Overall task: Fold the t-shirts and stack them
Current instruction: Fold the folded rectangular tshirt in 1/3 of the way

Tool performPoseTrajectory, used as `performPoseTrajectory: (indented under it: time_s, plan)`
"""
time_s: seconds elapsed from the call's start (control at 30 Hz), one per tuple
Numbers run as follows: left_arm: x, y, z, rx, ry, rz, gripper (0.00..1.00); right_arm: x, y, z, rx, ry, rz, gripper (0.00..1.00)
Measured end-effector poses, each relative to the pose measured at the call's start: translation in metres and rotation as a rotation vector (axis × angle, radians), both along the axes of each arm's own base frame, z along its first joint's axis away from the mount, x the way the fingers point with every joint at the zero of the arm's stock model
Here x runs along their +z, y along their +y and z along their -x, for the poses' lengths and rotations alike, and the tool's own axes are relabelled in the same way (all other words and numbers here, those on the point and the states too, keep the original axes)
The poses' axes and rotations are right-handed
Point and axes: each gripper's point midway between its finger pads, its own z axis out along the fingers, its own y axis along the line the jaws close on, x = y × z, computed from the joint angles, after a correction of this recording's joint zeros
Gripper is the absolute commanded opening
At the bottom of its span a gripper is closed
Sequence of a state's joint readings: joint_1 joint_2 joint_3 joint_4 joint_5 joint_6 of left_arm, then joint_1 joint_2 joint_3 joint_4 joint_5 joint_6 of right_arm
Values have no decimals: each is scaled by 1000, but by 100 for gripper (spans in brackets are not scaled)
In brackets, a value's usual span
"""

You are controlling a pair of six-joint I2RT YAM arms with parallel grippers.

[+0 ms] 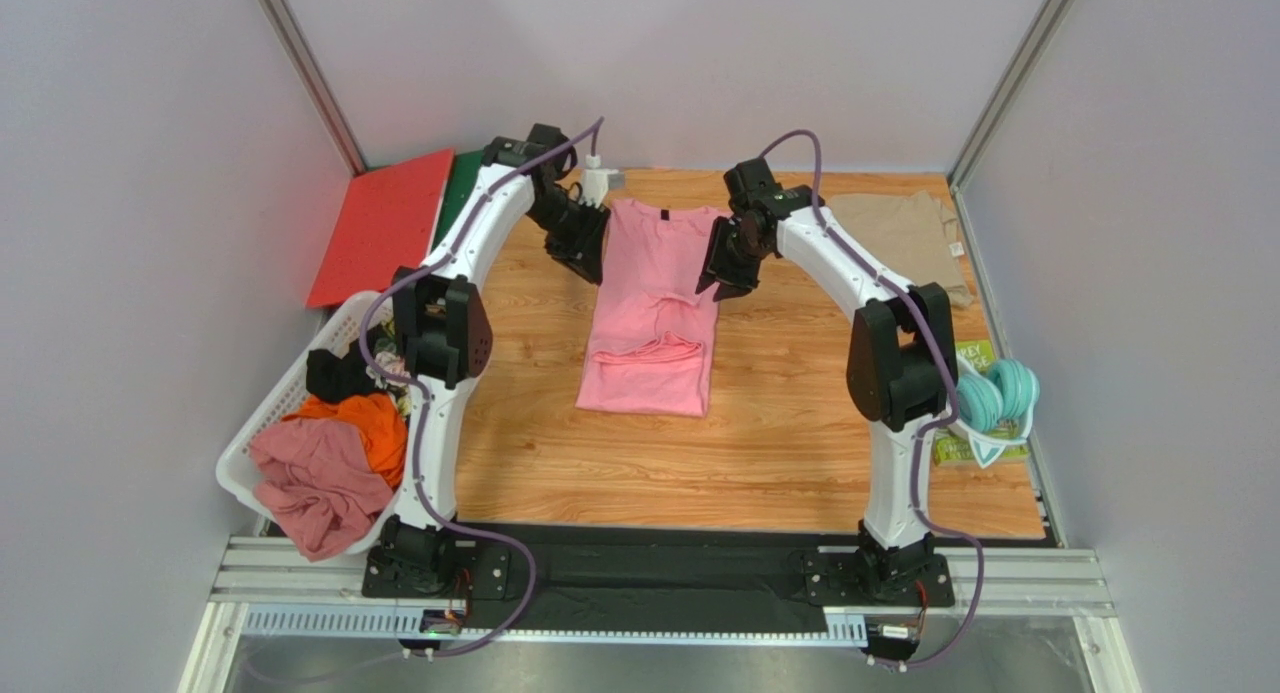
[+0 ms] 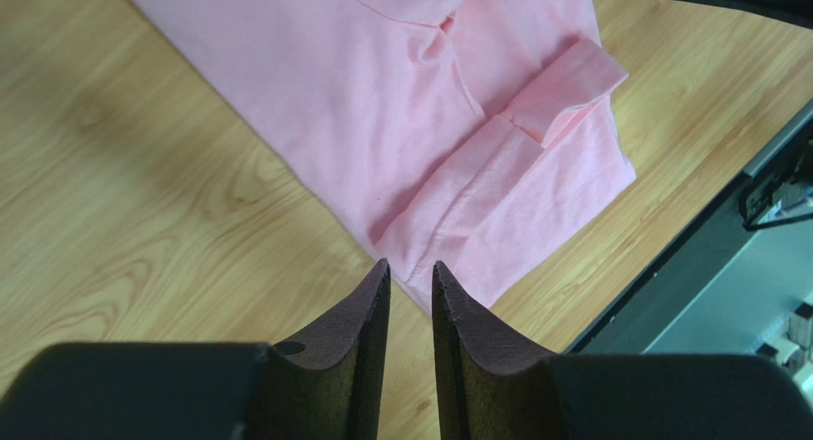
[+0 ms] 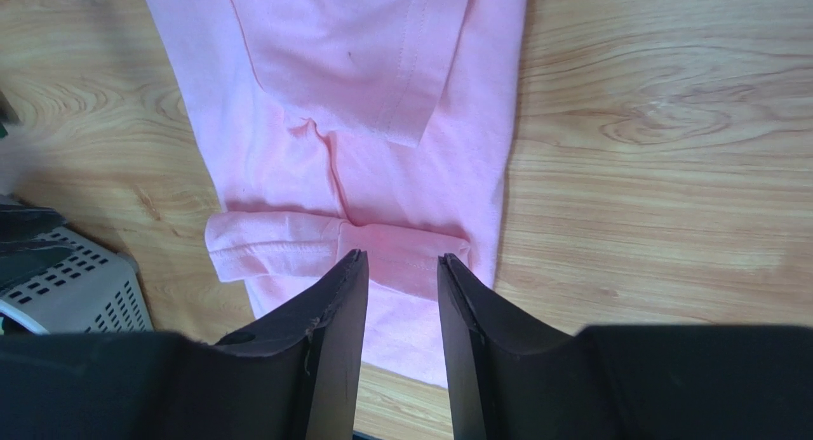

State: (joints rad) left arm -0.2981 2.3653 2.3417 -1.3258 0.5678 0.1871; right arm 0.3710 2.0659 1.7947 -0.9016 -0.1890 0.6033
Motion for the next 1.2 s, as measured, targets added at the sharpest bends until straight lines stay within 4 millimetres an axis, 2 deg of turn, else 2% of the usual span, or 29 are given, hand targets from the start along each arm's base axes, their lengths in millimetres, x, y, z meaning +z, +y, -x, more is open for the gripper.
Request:
performPoseTrajectory:
  time_s: [0.13,0.2,0.27,0.3,0.4,0.47,0.57,0.63,0.9,1.2]
  plan:
    - [12,19,-4,40,-19,15,30,15,-8,9,-3,-21,19,36]
    - [11,31,14,42,19,10,30,21,-10,27,9,-18,22,35]
    - [4,40,45,22,70,-16,30,24,-6,45,35,-13,25,35]
    - [2,42,68,-1,109,-38,29,24,0,57,59,-9,28,34]
    - [-6,35,118,-99,158,-90,28,15,16,83,119,16,35,34]
    - [-12,28,142,-170,161,-128,28,4,25,97,157,38,45,34]
    - [-20,20,157,-235,138,-161,28,-9,33,110,186,68,57,31]
    - [-23,19,156,-249,117,-175,28,-15,36,110,188,78,59,30]
    - [-30,19,130,-227,23,-194,26,-50,42,100,185,130,81,26]
    - [-56,11,114,-207,21,-191,26,-59,50,87,181,127,79,23]
